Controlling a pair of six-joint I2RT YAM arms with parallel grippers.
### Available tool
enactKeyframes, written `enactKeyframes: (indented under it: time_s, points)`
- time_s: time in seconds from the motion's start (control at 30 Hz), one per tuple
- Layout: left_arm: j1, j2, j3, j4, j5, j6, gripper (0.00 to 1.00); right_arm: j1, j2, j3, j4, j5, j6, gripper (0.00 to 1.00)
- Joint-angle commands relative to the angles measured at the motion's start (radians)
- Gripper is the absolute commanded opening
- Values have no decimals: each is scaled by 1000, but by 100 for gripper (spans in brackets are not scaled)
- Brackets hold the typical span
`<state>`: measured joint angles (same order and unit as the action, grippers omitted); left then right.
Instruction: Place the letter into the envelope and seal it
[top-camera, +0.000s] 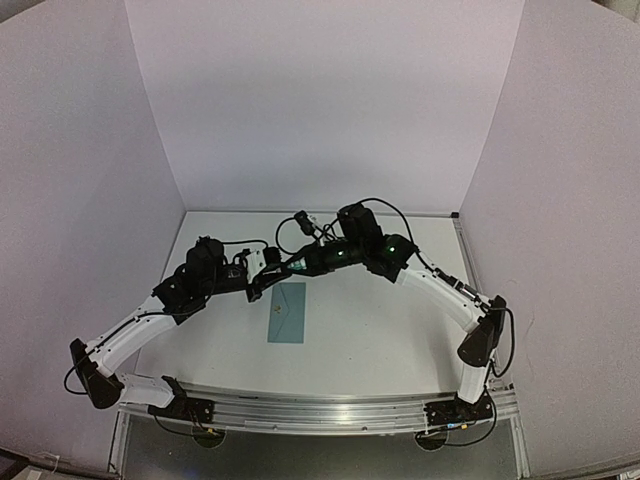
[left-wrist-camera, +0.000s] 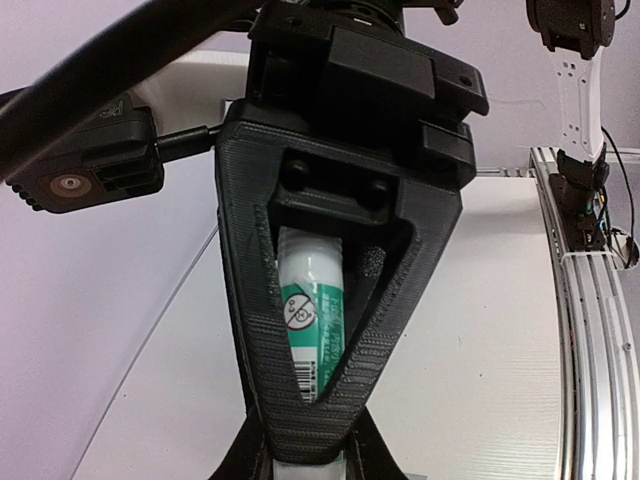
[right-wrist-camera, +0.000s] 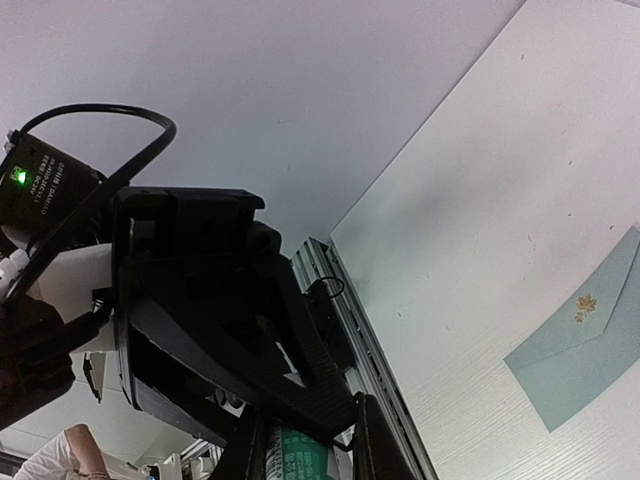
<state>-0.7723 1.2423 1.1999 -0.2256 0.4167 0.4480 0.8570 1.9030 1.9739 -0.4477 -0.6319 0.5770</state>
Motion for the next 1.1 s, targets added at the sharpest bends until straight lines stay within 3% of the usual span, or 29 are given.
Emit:
enactKeyframes:
  time_s: [0.0, 0.07, 0.1, 0.13, 0.3, 0.47, 0.6, 0.7, 0.9, 1.07]
  points:
    - [-5, -14, -1, 62, -3, -1, 28, 4, -44, -21, 17, -9, -8, 0]
    - [-5, -15, -14, 71, -35, -11, 77, -5, -52, -41, 16, 6, 0, 0]
    - [-5, -16, -18, 72, -48, -11, 97, -11, -56, -55, 15, 15, 5, 0]
    - [-5, -17, -19, 68, -58, -8, 99, -17, -62, -69, 14, 25, 10, 0]
    - [-5, -37, -32, 26, -103, 18, 100, -59, -91, -147, -18, 97, 32, 0]
    - [-5, -53, -52, 0, -155, 11, 100, -105, -17, -79, -308, 264, -45, 0]
    - [-5, -59, -61, -4, -185, 1, 100, -130, 28, -88, -330, 267, -43, 0]
    - [-5, -68, -66, -10, -181, 2, 100, -161, 70, -83, -400, 386, -38, 0]
    - [-5, -78, -84, -9, -170, -3, 100, -199, 284, 91, -625, 736, -120, 0]
    - [-5, -82, -79, -23, -178, 4, 100, -222, 470, 262, -743, 830, -181, 0]
